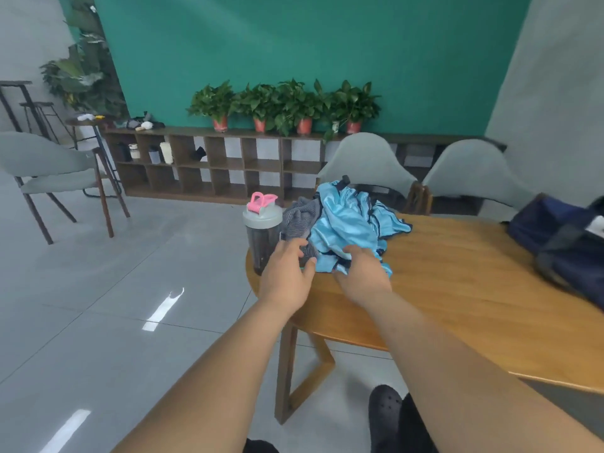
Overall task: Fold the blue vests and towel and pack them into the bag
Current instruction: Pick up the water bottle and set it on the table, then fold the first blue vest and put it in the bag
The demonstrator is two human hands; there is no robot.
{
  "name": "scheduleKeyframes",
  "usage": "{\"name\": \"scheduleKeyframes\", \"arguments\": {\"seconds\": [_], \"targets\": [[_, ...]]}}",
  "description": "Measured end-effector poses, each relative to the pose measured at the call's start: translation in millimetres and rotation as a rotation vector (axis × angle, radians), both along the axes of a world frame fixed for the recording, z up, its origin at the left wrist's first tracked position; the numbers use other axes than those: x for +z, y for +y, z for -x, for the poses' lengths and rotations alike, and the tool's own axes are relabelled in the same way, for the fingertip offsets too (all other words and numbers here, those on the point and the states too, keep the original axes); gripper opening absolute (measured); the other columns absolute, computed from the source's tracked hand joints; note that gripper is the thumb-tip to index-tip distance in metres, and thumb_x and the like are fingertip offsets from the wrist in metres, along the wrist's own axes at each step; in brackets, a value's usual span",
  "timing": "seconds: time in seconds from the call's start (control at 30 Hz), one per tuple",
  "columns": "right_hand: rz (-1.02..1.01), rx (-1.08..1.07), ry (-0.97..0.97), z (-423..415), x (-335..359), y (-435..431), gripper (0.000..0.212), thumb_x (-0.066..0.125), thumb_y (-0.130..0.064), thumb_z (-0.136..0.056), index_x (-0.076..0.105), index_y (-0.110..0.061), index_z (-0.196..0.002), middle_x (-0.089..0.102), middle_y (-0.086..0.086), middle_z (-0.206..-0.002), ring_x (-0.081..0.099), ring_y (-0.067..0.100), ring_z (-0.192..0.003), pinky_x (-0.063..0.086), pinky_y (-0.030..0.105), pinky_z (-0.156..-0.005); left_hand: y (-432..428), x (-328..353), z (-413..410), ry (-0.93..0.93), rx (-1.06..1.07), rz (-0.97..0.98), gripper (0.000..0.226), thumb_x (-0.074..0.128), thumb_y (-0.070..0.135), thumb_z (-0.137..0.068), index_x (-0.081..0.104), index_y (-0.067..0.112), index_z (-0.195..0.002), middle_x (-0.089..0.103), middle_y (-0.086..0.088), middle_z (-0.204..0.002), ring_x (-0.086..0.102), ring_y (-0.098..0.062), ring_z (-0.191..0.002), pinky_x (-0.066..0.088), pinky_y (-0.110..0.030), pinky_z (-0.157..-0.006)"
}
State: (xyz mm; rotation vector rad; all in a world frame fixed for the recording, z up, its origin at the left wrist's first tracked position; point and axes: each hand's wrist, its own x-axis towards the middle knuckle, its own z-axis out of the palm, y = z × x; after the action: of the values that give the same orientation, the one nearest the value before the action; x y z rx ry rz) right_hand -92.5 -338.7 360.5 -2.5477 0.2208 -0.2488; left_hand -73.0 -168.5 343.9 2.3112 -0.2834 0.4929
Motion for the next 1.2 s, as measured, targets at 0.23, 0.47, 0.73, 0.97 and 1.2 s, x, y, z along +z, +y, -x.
{"name": "scheduleKeyframes", "arguments": {"seconds": [0.23, 0.47, 0.73, 0.97, 1.2], "targets": [[0.060, -0.082, 0.016, 33, -7, -83, 0.060, 0.068, -0.030, -0.097, 0.046, -0.025, -0.152, 0.043, 0.003, -0.152, 0.057, 0.028, -0.126, 0.052, 0.037, -0.093, -72, -10, 11, 0.023, -0.124, -0.145, 0.043, 0.060, 0.036, -0.103, 0.052, 0.026, -0.145, 0.052, 0.003, -0.142, 0.053, -0.021, -0.130, 0.051, -0.043, -0.101], [0.110, 0.029, 0.044, 6, -13, -126, 0.055, 0.062, -0.035, -0.101, 0.045, -0.030, -0.153, 0.043, 0.000, -0.154, 0.054, 0.027, -0.131, 0.051, 0.039, -0.100, -115, -25, -7, 0.066, -0.064, -0.236, 0.053, 0.057, 0.029, -0.105, 0.040, 0.025, -0.155, 0.035, 0.001, -0.157, 0.045, -0.023, -0.138, 0.050, -0.042, -0.106], [0.123, 0.172, -0.015, -85, 5, -112, 0.067, 0.059, -0.044, -0.102, 0.030, -0.029, -0.161, 0.031, -0.003, -0.164, 0.036, 0.026, -0.147, 0.046, 0.043, -0.111, -113, -10, -81, 0.059, 0.001, -0.347, 0.068, 0.053, 0.003, -0.096, 0.035, 0.023, -0.159, 0.031, -0.003, -0.162, 0.040, -0.029, -0.144, 0.043, -0.045, -0.112], [0.232, 0.174, 0.144, -140, -1, -88, 0.071, 0.064, -0.044, -0.099, 0.027, -0.032, -0.158, 0.036, 0.007, -0.147, 0.059, 0.031, -0.122, 0.052, 0.041, -0.085, -101, -15, -109, 0.167, -0.051, -0.356, 0.069, 0.050, 0.004, -0.099, 0.032, 0.032, -0.159, 0.040, 0.004, -0.158, 0.057, -0.025, -0.130, 0.050, -0.043, -0.101], [0.302, 0.194, -0.067, -167, 43, -90, 0.032, 0.044, -0.040, -0.108, 0.060, -0.019, -0.089, 0.055, 0.004, -0.093, 0.059, 0.031, -0.090, 0.042, 0.036, -0.069, -87, 2, -132, 0.055, -0.038, -0.279, 0.057, 0.047, 0.007, -0.102, 0.042, 0.030, -0.154, 0.051, 0.000, -0.141, 0.059, -0.025, -0.115, 0.054, -0.044, -0.086]]}}
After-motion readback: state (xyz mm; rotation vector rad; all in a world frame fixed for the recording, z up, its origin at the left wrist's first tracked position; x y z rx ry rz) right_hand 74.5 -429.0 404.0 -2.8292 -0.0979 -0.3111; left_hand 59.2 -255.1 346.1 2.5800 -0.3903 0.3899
